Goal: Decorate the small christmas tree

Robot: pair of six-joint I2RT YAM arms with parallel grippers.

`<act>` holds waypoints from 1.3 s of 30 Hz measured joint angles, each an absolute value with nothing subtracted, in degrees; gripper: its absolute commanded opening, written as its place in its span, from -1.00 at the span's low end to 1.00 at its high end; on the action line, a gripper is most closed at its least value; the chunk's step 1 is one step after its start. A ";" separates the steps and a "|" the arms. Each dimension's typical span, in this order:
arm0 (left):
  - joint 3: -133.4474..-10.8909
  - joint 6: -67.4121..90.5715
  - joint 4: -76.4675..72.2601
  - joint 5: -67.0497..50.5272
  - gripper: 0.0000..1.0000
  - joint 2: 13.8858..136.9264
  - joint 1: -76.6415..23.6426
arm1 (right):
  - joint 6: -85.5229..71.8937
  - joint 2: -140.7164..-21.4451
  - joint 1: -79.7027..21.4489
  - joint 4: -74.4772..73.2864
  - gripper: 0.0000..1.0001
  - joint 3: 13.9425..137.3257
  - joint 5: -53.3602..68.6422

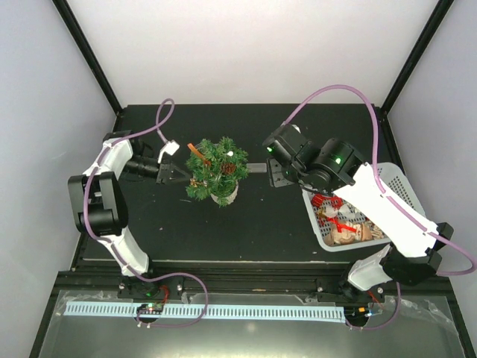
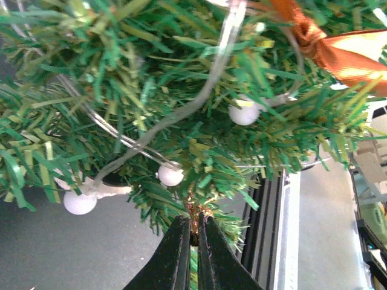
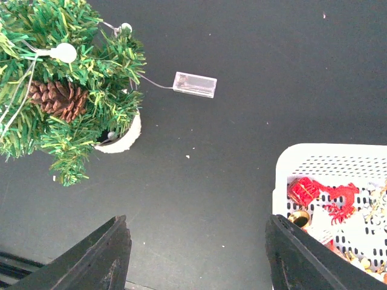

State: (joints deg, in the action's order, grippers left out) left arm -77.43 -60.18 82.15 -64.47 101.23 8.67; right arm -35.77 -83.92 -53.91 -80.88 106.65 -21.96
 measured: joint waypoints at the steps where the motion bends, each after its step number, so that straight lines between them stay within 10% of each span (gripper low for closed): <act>1: -77.43 -59.94 81.80 -64.60 -0.88 101.69 8.67 | -35.94 -83.92 -53.91 -80.86 0.25 106.41 -21.96; 25: -77.60 -56.05 76.53 -67.53 -0.46 104.42 4.82 | -36.42 -83.92 -53.91 -80.53 0.25 104.90 -21.91; 39: -76.31 -48.95 68.93 -66.59 0.28 103.48 4.93 | -36.42 -83.88 -53.91 -80.47 0.25 104.44 -21.91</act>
State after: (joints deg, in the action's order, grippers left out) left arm -76.31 -48.95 68.93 -66.59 103.48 4.93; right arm -36.42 -83.88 -53.91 -80.47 104.44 -21.91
